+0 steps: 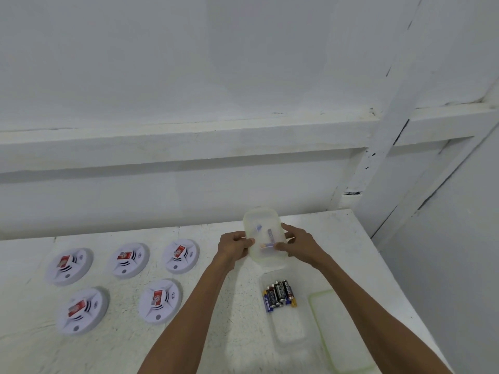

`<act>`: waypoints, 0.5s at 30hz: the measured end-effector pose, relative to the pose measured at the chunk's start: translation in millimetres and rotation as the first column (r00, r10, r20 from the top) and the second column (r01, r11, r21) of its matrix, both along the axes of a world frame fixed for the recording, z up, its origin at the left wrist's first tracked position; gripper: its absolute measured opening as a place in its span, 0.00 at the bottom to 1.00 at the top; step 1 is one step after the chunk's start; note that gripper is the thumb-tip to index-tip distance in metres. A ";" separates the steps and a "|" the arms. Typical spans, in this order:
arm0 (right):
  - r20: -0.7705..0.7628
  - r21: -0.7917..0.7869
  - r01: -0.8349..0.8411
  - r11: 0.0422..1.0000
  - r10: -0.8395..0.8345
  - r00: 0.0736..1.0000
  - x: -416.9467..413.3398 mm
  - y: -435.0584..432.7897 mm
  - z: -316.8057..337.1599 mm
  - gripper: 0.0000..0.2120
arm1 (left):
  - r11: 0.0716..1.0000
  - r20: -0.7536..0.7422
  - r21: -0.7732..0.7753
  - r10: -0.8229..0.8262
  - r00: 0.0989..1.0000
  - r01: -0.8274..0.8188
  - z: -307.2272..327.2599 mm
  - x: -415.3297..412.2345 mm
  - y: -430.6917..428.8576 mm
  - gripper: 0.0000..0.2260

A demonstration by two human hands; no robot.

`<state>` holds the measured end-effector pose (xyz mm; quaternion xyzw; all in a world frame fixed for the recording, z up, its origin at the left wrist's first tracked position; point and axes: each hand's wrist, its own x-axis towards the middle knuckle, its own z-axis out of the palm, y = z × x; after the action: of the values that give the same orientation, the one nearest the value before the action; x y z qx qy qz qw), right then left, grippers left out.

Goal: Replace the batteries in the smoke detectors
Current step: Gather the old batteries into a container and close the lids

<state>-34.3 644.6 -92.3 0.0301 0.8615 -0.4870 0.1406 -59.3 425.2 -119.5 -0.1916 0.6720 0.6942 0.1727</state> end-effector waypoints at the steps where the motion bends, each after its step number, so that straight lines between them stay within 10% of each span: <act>1: 0.011 0.014 -0.081 0.997 0.081 0.997 0.6 3.3 1.3 0.34 | 1.000 0.001 -0.002 -0.007 1.000 0.007 0.4 0.0 0.9 0.15; 7: 0.006 0.242 -0.271 0.931 0.278 0.961 4.2 6.0 1.1 0.52 | 1.000 -0.007 0.011 -0.011 1.000 0.011 1.8 3.7 0.3 0.16; 15: -0.187 0.581 -0.184 0.793 0.349 0.918 11.9 4.7 -10.7 0.50 | 1.000 -0.022 -0.004 -0.023 0.999 0.023 2.9 3.7 -0.8 0.15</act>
<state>-22.4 649.4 -103.0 -0.1238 0.9712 -0.1916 0.0684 -55.6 424.4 -116.7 -0.1766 0.6774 0.6929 0.1726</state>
